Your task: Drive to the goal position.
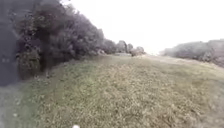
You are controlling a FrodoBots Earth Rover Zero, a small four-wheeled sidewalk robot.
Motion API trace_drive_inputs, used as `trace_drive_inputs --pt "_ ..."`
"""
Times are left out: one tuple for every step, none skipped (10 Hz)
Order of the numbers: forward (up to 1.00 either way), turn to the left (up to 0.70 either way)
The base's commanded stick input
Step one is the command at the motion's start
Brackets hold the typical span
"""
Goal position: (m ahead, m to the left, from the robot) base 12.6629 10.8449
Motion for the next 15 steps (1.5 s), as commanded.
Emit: trace_drive_inputs --pt "0.70 0.00" --pt "0.70 0.00" --pt "0.70 0.00" --pt "0.70 -0.01" --pt "0.70 -0.07" --pt "0.70 -0.13" --pt "0.70 -0.14" --pt "0.70 -0.14" --pt "0.70 -0.14" --pt "0.70 -0.14" --pt "0.70 -0.14" --pt "0.70 -0.14" --pt "0.70 -0.12" --pt "0.70 -0.06" --pt "0.70 0.00"
